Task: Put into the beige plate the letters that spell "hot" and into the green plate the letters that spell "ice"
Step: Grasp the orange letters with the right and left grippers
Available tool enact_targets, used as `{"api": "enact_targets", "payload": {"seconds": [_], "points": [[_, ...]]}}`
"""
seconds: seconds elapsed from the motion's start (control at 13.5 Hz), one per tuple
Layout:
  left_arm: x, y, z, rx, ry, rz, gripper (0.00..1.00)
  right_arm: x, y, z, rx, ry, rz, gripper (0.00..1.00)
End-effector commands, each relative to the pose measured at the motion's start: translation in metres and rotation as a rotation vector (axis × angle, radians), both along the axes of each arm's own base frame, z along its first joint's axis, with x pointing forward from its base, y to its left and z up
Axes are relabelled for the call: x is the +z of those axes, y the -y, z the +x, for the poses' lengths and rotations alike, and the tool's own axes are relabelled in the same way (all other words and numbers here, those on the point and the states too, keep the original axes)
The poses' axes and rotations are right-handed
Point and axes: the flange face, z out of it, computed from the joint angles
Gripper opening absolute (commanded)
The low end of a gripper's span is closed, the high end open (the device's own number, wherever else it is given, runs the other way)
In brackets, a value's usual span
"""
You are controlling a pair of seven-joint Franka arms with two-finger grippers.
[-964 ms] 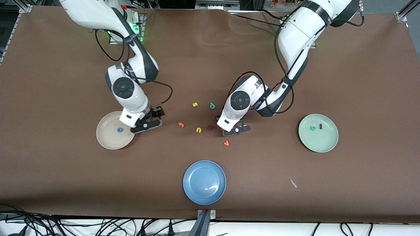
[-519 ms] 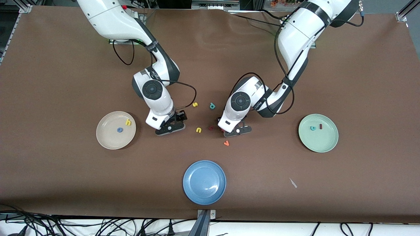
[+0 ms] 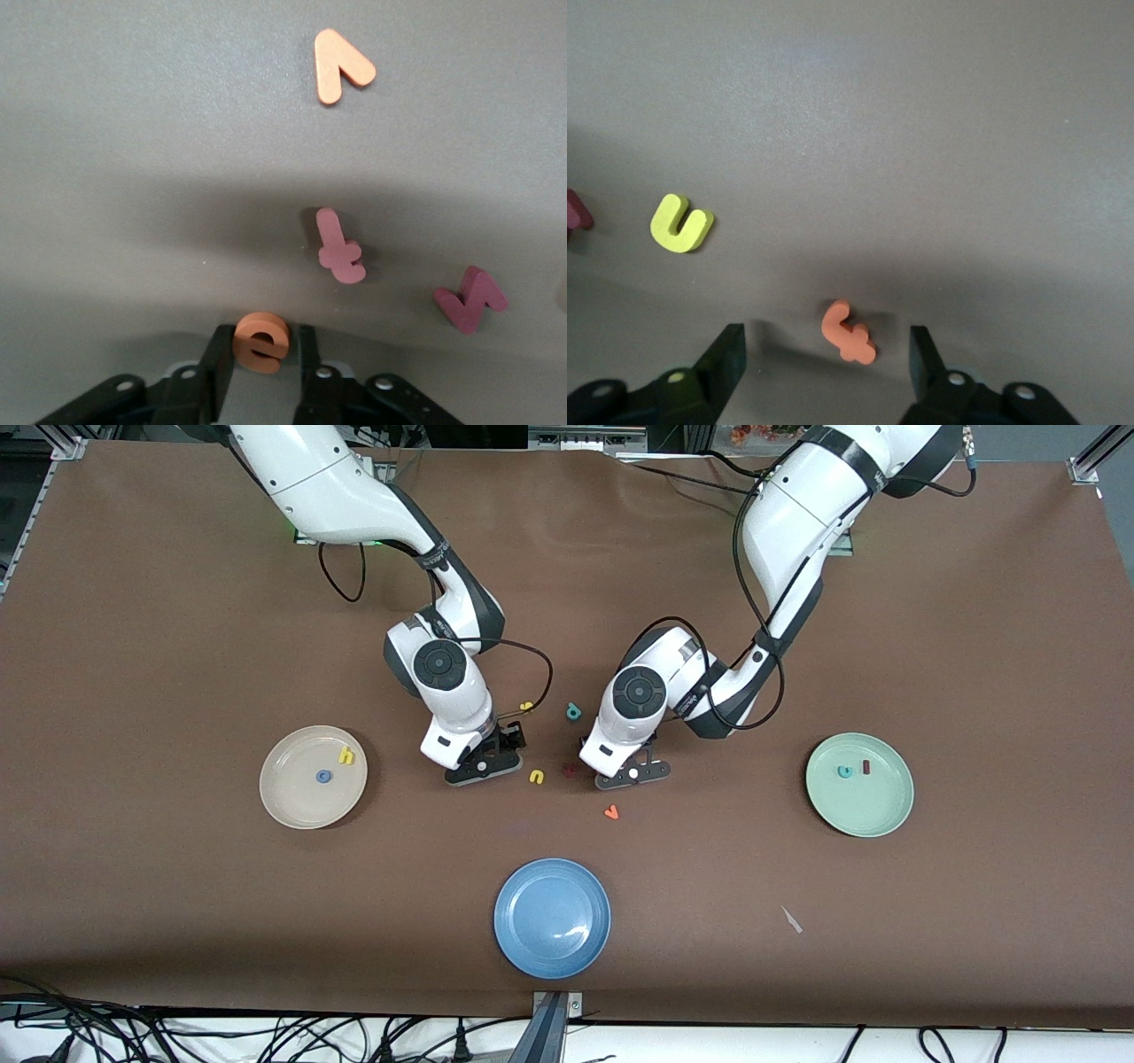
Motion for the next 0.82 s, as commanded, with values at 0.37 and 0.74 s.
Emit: {"api": "enact_targets", "payload": {"seconds": [0.37,0.74], "points": [[0.021,-0.018,0.024,0.014,0.055,0.031,0.0,-0.015,0.002,0.0,0.033,0.023,-0.028,0.46],[0.119,-0.147,0.078,0.03,-0.005,0.114,0.0,-0.016,0.011,0.001,0.064,0.022,-0.048,0.0]]}}
